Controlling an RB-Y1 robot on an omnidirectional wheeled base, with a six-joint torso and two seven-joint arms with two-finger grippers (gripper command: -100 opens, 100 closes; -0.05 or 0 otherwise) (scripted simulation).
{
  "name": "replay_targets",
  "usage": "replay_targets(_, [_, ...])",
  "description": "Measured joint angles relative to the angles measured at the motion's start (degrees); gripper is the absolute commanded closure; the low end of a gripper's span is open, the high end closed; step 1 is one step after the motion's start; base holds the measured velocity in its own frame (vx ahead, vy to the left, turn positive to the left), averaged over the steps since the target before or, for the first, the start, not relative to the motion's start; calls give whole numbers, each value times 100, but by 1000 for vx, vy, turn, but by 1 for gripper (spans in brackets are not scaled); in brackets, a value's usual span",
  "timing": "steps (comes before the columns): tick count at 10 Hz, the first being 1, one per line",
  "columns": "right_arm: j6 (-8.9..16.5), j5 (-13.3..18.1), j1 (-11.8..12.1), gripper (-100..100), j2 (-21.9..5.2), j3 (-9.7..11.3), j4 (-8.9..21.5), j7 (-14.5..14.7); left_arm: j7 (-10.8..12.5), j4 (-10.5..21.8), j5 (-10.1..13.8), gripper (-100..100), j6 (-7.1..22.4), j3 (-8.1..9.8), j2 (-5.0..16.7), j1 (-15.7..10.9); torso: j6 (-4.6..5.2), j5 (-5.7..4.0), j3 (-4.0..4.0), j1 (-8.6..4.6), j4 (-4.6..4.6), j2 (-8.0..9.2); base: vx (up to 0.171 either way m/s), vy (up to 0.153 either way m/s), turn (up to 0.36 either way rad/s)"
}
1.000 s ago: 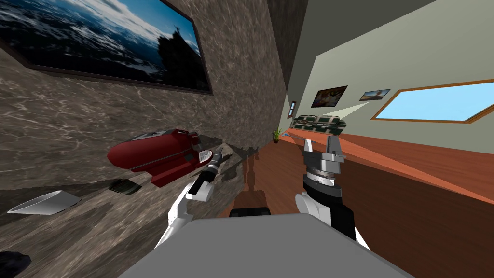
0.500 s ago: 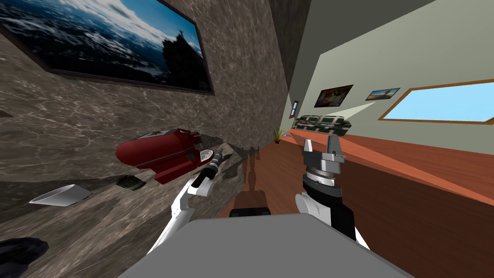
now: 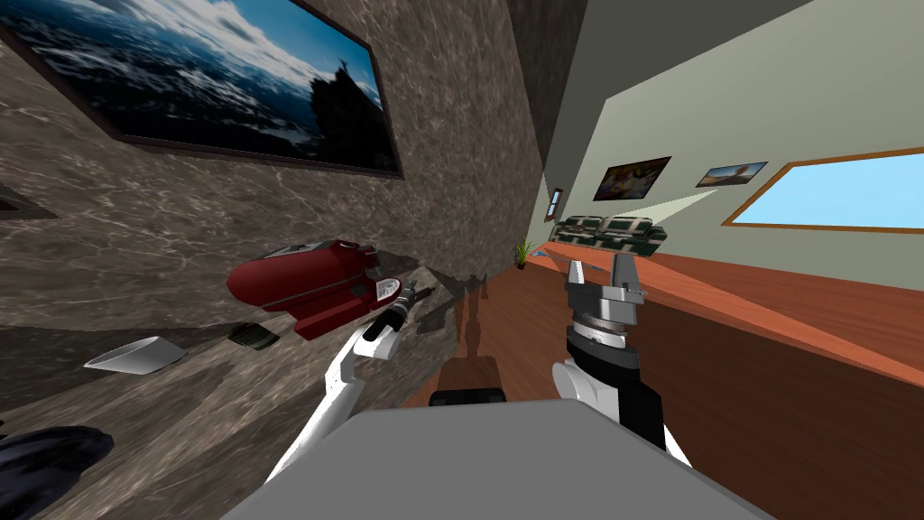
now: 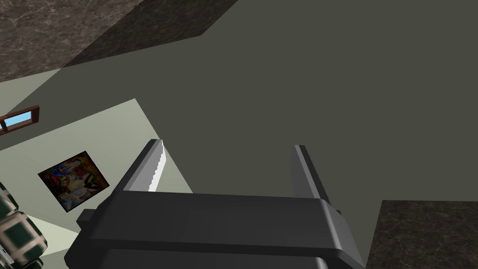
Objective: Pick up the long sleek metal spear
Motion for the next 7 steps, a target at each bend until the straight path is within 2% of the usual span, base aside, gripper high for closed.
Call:
replay_targets(4, [0,0,0,0,0,0,0,0,98,186,30,-100,600,51,57,-196,0,1,0,5,0,0,4,-20,43])
replay_targets(6, [0,0,0,0,0,0,0,0,173,400,68,-100,878,104,113,-380,0,1,-1,3,-1,-2,7,-18,15])
replay_targets(7, [0,0,0,0,0,0,0,0,187,389,73,-100,1001,110,120,-394,0,1,-1,6,0,-1,11,-25,60])
